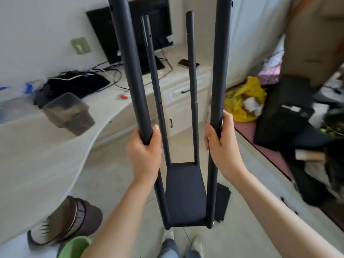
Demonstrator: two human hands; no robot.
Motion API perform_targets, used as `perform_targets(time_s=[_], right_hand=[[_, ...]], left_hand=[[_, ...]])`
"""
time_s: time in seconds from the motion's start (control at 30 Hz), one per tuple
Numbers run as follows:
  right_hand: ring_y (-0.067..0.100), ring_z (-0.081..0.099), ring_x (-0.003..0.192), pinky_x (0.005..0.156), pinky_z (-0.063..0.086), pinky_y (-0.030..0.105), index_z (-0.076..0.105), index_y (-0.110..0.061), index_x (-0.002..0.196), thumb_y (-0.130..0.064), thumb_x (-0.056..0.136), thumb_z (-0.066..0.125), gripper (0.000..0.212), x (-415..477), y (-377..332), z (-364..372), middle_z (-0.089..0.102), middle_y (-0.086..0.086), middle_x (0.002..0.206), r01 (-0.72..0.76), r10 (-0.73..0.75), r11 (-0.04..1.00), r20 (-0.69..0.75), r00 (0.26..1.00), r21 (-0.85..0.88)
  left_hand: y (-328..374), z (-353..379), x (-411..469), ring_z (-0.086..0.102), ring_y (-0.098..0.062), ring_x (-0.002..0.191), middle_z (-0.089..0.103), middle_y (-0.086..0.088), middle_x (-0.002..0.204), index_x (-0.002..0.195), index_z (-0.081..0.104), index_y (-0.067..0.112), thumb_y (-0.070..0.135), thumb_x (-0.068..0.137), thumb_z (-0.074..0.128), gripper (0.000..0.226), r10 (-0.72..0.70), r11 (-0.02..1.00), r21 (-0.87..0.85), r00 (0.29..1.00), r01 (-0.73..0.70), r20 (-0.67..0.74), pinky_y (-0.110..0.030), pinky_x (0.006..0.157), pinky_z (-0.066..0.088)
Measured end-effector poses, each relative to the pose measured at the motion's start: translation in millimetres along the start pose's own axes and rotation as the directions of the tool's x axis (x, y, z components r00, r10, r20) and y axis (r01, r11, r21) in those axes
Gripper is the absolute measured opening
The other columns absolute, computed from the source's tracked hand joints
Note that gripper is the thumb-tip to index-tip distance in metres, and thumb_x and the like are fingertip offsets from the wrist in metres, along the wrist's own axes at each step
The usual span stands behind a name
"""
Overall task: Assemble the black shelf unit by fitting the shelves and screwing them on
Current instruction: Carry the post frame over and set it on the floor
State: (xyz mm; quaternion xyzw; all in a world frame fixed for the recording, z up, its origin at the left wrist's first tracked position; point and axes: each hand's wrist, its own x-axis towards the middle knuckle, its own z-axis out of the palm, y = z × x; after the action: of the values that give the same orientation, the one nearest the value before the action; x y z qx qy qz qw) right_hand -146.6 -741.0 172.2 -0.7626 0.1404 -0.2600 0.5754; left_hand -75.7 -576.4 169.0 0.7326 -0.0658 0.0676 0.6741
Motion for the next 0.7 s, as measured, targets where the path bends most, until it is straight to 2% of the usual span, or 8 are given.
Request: perform_targets(time_s=[0.07, 0.17, 0.27, 0.37, 0.47, 0.53, 0.6, 0.7], right_hand=[[0.014, 0.043, 0.057, 0.052, 0.041, 0.029, 0.038, -0.032, 0.122, -0.015, 0.103, 0.046, 0.026, -7.0, 12.0, -23.0, 0.045, -0.004, 0.067, -0.048, 0.047, 0.998, -0.046, 0.998, -0.026], [0.014, 0.044, 0.057, 0.052, 0.041, 0.027, 0.039, -0.032, 0.118, -0.016, 0.103, 0.047, 0.024, -18.8, 28.8, -52.1, 0.047, 0.005, 0.07, -0.109, 0.101, 0.992, -0.114, 0.988, -0.062], [0.019, 0.046, 0.059, 0.053, 0.042, 0.028, 0.039, -0.027, 0.12, -0.016, 0.102, 0.05, 0.024, -32.5, 44.5, -75.4, 0.051, 0.011, 0.074, -0.186, 0.166, 0.978, -0.185, 0.969, -0.096], [0.031, 0.051, 0.069, 0.059, 0.046, 0.031, 0.04, -0.025, 0.116, -0.013, 0.1, 0.052, 0.023, -48.8, 58.8, -95.3, 0.053, 0.018, 0.08, -0.279, 0.246, 0.955, -0.261, 0.933, -0.098], [0.034, 0.054, 0.075, 0.065, 0.049, 0.031, 0.043, -0.028, 0.111, -0.01, 0.099, 0.055, 0.025, -67.4, 70.9, -113.6, 0.053, 0.019, 0.084, -0.35, 0.312, 0.935, -0.328, 0.892, -0.063], [0.03, 0.057, 0.077, 0.072, 0.052, 0.032, 0.045, -0.029, 0.109, -0.007, 0.097, 0.058, 0.028, -83.3, 77.8, -126.2, 0.056, 0.011, 0.085, -0.377, 0.337, 0.925, -0.368, 0.867, -0.043], [0.021, 0.06, 0.078, 0.075, 0.052, 0.028, 0.047, -0.028, 0.11, -0.006, 0.095, 0.06, 0.029, -101.6, 85.5, -138.8, 0.059, 0.0, 0.083, -0.409, 0.36, 0.912, -0.41, 0.838, -0.036], [0.011, 0.061, 0.08, 0.076, 0.05, 0.017, 0.051, -0.023, 0.111, -0.005, 0.094, 0.063, 0.027, -131.2, 98.6, -158.2, 0.062, -0.005, 0.084, -0.46, 0.399, 0.888, -0.485, 0.778, -0.008]], left_hand=[[-7.9, 23.9, -9.2, 0.043, -0.025, 0.046, 0.044, -0.003, 0.053, 0.071, 0.046, 0.021, 0.05, 0.086, 0.061, 0.036, -0.016, 1.0, 0.009, 0.998, 0.016, 0.063, -0.042, 0.046, 0.038], [-18.7, 55.4, -21.7, 0.043, -0.037, 0.051, 0.043, -0.012, 0.057, 0.071, 0.045, 0.018, 0.05, 0.086, 0.06, 0.038, -0.048, 0.999, 0.016, 0.987, 0.046, 0.153, -0.053, 0.05, 0.041], [-30.4, 80.6, -33.9, 0.046, -0.041, 0.05, 0.045, -0.013, 0.056, 0.07, 0.046, 0.019, 0.05, 0.087, 0.059, 0.038, -0.061, 0.998, 0.038, 0.962, 0.052, 0.267, -0.05, 0.048, 0.043], [-46.7, 100.6, -44.7, 0.05, -0.026, 0.044, 0.05, -0.004, 0.052, 0.071, 0.047, 0.02, 0.045, 0.09, 0.06, 0.034, -0.081, 0.996, 0.066, 0.919, 0.06, 0.385, -0.038, 0.047, 0.044], [-62.8, 118.8, -55.4, 0.054, -0.018, 0.045, 0.053, 0.003, 0.052, 0.077, 0.051, 0.023, 0.031, 0.099, 0.062, 0.026, -0.098, 0.993, 0.107, 0.839, 0.048, 0.535, -0.033, 0.052, 0.048], [-67.9, 131.7, -63.3, 0.058, -0.016, 0.049, 0.057, 0.002, 0.054, 0.082, 0.054, 0.022, 0.027, 0.1, 0.061, 0.02, -0.109, 0.992, 0.115, 0.772, 0.047, 0.627, -0.03, 0.057, 0.052], [-68.5, 145.5, -71.0, 0.061, -0.016, 0.053, 0.061, -0.001, 0.058, 0.087, 0.056, 0.02, 0.026, 0.1, 0.061, 0.016, -0.115, 0.993, 0.105, 0.702, 0.058, 0.702, -0.025, 0.061, 0.054], [-67.9, 168.1, -84.6, 0.069, -0.018, 0.064, 0.068, -0.005, 0.071, 0.093, 0.06, 0.019, 0.026, 0.1, 0.063, 0.01, -0.151, 0.989, 0.117, 0.573, 0.096, 0.806, -0.019, 0.066, 0.055]])
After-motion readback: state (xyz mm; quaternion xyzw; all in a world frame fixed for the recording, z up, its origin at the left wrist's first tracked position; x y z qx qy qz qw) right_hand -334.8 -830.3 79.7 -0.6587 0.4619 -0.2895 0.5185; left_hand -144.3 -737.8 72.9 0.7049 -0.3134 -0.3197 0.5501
